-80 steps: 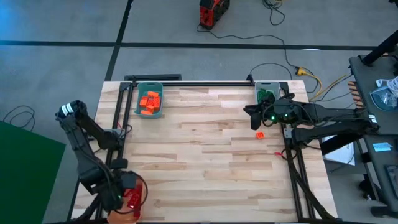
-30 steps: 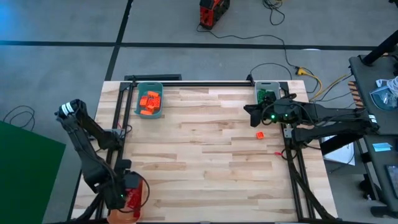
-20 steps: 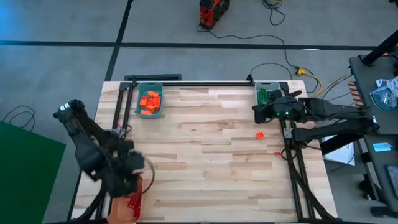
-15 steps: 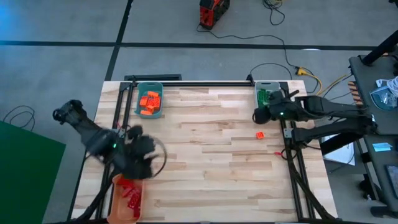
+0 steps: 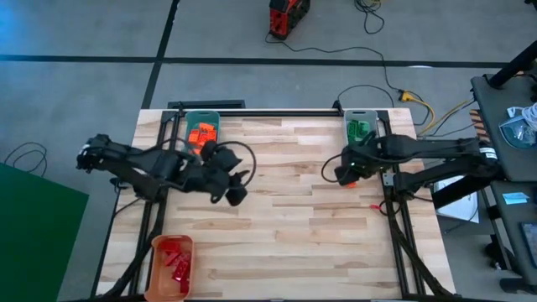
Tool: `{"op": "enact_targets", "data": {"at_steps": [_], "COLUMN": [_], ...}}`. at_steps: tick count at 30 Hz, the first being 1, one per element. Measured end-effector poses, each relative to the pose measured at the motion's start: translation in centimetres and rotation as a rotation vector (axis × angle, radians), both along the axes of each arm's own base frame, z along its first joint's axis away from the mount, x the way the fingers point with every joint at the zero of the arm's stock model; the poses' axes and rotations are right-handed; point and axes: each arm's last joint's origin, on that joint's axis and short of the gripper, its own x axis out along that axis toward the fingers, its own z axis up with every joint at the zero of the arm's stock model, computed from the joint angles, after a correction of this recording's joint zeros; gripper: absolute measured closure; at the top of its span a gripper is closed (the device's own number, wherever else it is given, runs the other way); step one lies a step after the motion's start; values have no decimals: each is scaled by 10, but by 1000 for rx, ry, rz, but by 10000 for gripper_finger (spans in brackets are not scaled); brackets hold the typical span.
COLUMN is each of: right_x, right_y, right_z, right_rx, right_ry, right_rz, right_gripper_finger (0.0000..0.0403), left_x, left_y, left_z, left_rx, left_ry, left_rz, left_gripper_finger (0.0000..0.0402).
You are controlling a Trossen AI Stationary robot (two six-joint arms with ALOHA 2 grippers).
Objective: Sort blocks
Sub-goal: Put the orange game piece into the blue bin
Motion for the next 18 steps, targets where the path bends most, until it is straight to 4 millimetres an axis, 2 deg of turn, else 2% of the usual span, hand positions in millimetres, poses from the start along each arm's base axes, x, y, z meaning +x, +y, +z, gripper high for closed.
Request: {"op": "enact_targets", "data": {"at_steps": [5, 11, 18], "right_x": [-3, -14, -10], "right_y": [-3, -11, -15], "right_z": [-21, -41, -64], "right_rx": [41, 68, 39], "right_ry": [84, 136, 72], "right_rz": [21, 3, 67], "right_gripper_finger": [246, 205, 186], "left_x": [10, 15, 14], "left_y": [4, 4, 5], "left_z": [-15, -19, -20], "left_rx": [-32, -37, -32], "left_ry": [19, 29, 35], "left_rz": [53, 65, 75], "left_gripper_finger": [247, 247, 247]}}
